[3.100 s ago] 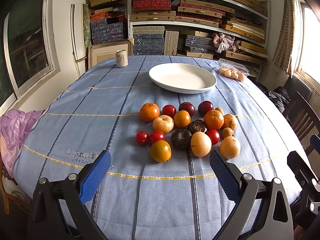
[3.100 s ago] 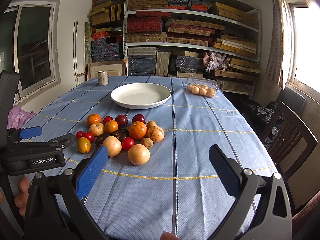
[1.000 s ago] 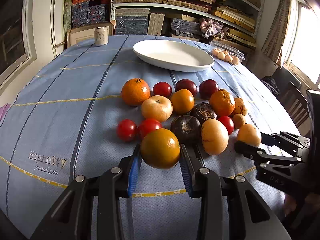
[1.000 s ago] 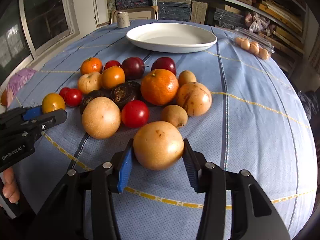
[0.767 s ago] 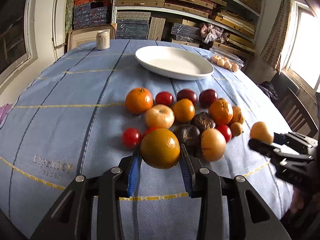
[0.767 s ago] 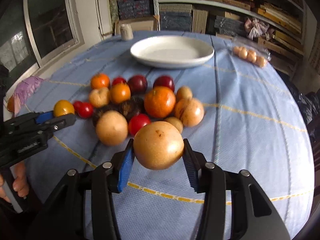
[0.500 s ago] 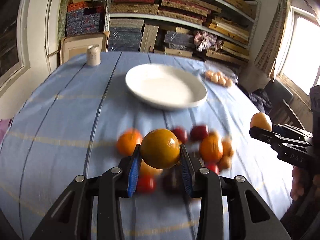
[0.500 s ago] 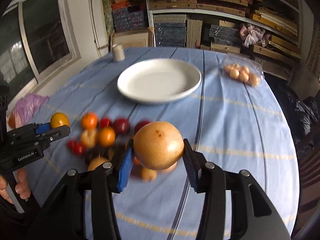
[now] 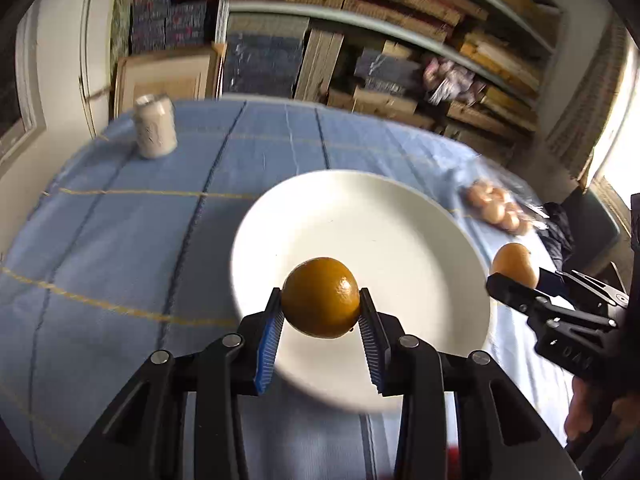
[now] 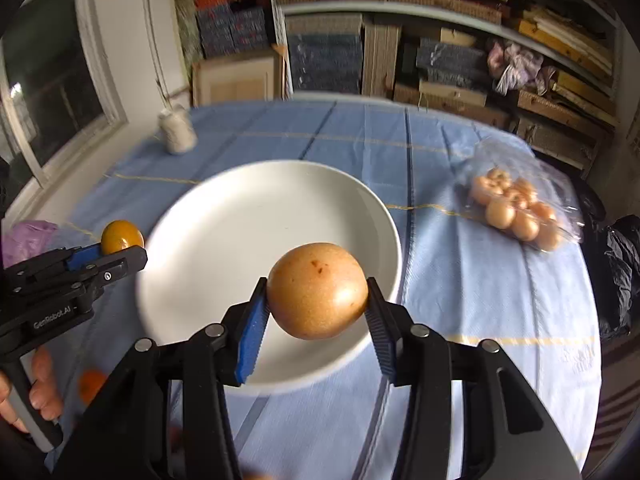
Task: Organize fruits
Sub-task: 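Carry both fruits over the white plate and open both tools, then grasp the large pale pomelo in the pile with the right tool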
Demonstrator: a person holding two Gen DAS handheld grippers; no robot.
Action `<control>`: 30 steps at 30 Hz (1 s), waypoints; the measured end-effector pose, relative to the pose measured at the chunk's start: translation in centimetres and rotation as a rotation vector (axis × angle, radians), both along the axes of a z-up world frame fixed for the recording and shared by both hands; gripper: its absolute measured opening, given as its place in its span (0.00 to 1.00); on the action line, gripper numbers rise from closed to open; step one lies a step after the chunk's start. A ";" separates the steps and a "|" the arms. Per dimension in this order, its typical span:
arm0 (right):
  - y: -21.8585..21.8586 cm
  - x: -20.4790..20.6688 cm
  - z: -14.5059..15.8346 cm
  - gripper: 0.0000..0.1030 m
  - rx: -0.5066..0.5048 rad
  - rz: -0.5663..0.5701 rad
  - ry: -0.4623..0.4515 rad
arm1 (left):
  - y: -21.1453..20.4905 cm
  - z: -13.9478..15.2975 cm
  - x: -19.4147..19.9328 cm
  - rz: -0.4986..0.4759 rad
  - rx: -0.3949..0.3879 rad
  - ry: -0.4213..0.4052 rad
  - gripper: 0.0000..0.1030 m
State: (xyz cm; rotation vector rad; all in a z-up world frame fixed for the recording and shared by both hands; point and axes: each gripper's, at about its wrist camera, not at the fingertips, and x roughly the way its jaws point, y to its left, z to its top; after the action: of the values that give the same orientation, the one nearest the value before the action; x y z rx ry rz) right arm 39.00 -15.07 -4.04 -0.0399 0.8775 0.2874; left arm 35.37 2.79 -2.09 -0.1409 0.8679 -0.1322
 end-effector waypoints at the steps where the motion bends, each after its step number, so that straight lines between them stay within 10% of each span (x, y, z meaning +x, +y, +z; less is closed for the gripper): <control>1: 0.2 1.2 -0.6 0.45 -0.011 -0.006 0.009 | 0.0 -0.6 1.0 0.008 0.003 0.015 0.36; 8: 1.0 5.6 -3.4 0.45 -0.051 -0.025 0.028 | 0.7 -2.9 5.3 0.049 0.029 0.077 0.37; 11: 0.8 4.9 -2.1 0.74 -0.053 -0.052 -0.042 | 1.3 -2.0 4.8 0.067 0.003 0.057 0.73; 15: 0.0 2.9 0.1 0.78 -0.029 -0.061 -0.078 | 2.0 -0.3 3.2 0.092 0.011 0.032 0.77; 30: -1.4 -21.8 -0.7 0.73 -0.071 0.065 -0.054 | 2.7 0.6 -16.9 -0.014 0.096 0.000 0.89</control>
State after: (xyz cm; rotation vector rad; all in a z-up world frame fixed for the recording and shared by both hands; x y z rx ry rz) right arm 17.23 -16.44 -4.73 -0.1416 0.8340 0.3144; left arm 18.50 5.52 -1.54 -0.0449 0.8742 -0.1038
